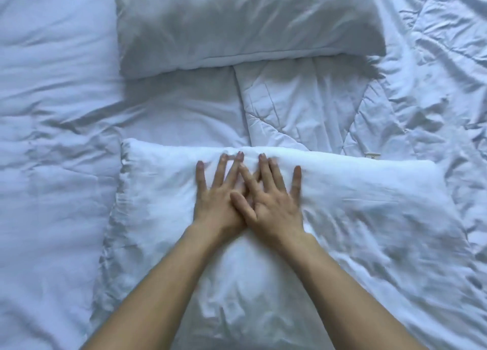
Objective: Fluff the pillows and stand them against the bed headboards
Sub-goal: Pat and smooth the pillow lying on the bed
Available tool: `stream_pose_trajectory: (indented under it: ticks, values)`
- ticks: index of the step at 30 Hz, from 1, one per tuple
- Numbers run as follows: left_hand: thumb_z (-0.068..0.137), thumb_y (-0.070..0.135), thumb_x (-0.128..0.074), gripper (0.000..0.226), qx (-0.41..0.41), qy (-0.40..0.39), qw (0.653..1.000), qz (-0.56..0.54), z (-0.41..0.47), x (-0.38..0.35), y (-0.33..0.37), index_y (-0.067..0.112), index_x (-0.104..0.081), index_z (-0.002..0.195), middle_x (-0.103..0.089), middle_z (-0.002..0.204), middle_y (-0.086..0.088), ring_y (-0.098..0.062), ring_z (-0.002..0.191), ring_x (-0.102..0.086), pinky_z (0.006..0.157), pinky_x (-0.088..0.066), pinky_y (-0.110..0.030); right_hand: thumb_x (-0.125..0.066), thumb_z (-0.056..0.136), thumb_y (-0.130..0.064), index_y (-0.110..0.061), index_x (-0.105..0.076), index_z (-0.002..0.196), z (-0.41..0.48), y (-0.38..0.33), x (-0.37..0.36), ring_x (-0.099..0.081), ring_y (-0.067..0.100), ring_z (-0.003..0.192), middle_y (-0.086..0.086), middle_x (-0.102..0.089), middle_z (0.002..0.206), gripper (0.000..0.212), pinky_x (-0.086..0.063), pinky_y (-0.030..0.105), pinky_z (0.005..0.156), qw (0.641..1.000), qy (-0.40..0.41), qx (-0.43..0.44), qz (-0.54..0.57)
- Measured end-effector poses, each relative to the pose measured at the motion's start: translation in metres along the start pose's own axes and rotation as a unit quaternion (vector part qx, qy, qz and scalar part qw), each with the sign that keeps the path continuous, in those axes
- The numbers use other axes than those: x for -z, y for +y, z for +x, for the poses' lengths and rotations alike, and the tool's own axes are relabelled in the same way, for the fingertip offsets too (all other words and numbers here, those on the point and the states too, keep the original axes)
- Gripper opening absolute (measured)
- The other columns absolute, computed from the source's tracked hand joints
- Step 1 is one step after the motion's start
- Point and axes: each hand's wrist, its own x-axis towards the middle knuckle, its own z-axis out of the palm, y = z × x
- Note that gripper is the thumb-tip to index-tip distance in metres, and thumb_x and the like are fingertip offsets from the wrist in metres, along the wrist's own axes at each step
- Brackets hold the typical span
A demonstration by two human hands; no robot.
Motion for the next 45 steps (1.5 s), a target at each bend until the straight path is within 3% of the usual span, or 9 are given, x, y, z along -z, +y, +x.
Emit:
stream_pose_trajectory:
  ticks: [6, 13, 16, 18, 21, 27, 35, 40, 45]
  values:
    - [0.079, 0.09, 0.005, 0.075, 0.248, -0.108, 0.962, -0.031, -0.008, -0.015, -0.13, 0.061, 0.014, 0.147, 0.019, 0.166, 0.011, -0.026, 0.153, 0.016, 0.115, 0.012, -0.065, -0.003, 0.083, -0.085, -0.05, 0.004, 0.153, -0.034, 0.131, 0.008, 0.009, 0.023, 0.153, 0.004, 0.005, 0.167, 0.079, 0.008, 0.055, 0.12, 0.98, -0.05, -0.169, -0.094]
    - [0.091, 0.074, 0.003, 0.07, 0.347, -0.179, 0.92, 0.012, -0.02, 0.009, -0.163, 0.045, 0.014, 0.154, 0.015, 0.167, 0.0, -0.036, 0.152, 0.013, 0.112, 0.009, -0.071, 0.007, 0.072, -0.092, -0.049, 0.001, 0.153, -0.04, 0.201, 0.031, 0.012, 0.017, 0.152, 0.0, 0.01, 0.167, 0.092, 0.012, 0.058, 0.117, 0.931, -0.109, -0.346, -0.027]
    - [0.101, 0.056, -0.014, 0.064, 0.279, -0.039, 0.958, -0.053, -0.012, 0.025, -0.096, 0.031, -0.004, 0.16, 0.009, 0.168, -0.003, -0.035, 0.153, 0.008, 0.115, 0.007, -0.069, 0.005, 0.082, -0.08, -0.043, -0.009, 0.156, -0.032, 0.166, 0.048, 0.011, 0.022, 0.153, 0.006, 0.007, 0.167, 0.083, 0.012, 0.064, 0.115, 0.932, -0.034, -0.361, 0.007]
    - [0.099, 0.061, -0.025, 0.065, 0.128, 0.065, 0.984, -0.106, -0.022, 0.026, -0.017, 0.037, -0.016, 0.158, -0.004, 0.168, -0.003, -0.032, 0.154, -0.003, 0.117, 0.004, -0.066, -0.004, 0.09, -0.07, -0.044, -0.016, 0.155, -0.038, 0.111, 0.048, 0.005, 0.022, 0.154, 0.006, 0.003, 0.167, 0.071, 0.014, 0.061, 0.116, 0.963, 0.035, -0.255, 0.079]
    - [0.092, 0.058, -0.038, 0.07, -0.027, 0.074, 0.995, -0.053, -0.061, -0.006, 0.079, 0.043, -0.017, 0.157, -0.001, 0.169, -0.003, -0.027, 0.155, -0.002, 0.12, 0.001, -0.062, -0.016, 0.097, -0.062, -0.046, -0.019, 0.154, -0.084, 0.046, 0.016, -0.003, 0.021, 0.154, 0.006, -0.005, 0.167, 0.06, 0.012, 0.058, 0.118, 0.995, 0.02, -0.076, 0.055]
    - [0.096, 0.07, -0.022, 0.071, 0.096, 0.022, 0.995, 0.002, -0.161, -0.071, 0.029, 0.039, -0.011, 0.158, 0.0, 0.169, 0.0, -0.02, 0.155, 0.0, 0.124, -0.002, -0.052, -0.017, 0.093, -0.072, -0.039, -0.004, 0.157, -0.194, 0.146, -0.031, 0.01, 0.017, 0.153, 0.0, 0.007, 0.167, 0.074, 0.0, 0.054, 0.122, 0.989, -0.024, -0.125, -0.076]
    - [0.095, 0.066, -0.021, 0.075, 0.299, -0.005, 0.953, -0.054, -0.258, -0.073, -0.002, 0.027, -0.018, 0.159, 0.0, 0.168, -0.003, -0.029, 0.154, -0.001, 0.117, -0.005, -0.067, -0.012, 0.092, -0.074, -0.036, -0.005, 0.157, -0.239, 0.15, -0.014, 0.012, 0.026, 0.153, 0.012, 0.007, 0.166, 0.076, 0.002, 0.067, 0.116, 0.958, -0.004, -0.286, 0.033]
    - [0.09, 0.078, -0.03, 0.075, 0.144, 0.037, 0.986, -0.07, -0.208, -0.042, 0.072, 0.051, -0.004, 0.155, 0.015, 0.167, 0.003, -0.039, 0.151, 0.018, 0.112, 0.014, -0.069, -0.022, 0.093, -0.07, -0.044, -0.007, 0.156, -0.251, 0.098, -0.015, 0.008, 0.026, 0.154, 0.01, 0.009, 0.166, 0.069, 0.021, 0.059, 0.112, 0.994, 0.0, -0.11, 0.018]
    - [0.089, 0.082, -0.02, 0.071, 0.273, -0.071, 0.958, -0.056, -0.238, -0.078, 0.023, 0.061, 0.015, 0.147, 0.033, 0.159, 0.02, -0.025, 0.147, 0.034, 0.109, 0.009, -0.076, -0.011, 0.087, -0.083, -0.057, 0.017, 0.147, -0.319, 0.198, -0.03, 0.023, 0.016, 0.15, -0.007, 0.027, 0.162, 0.072, 0.018, 0.064, 0.112, 0.949, -0.078, -0.305, 0.029]
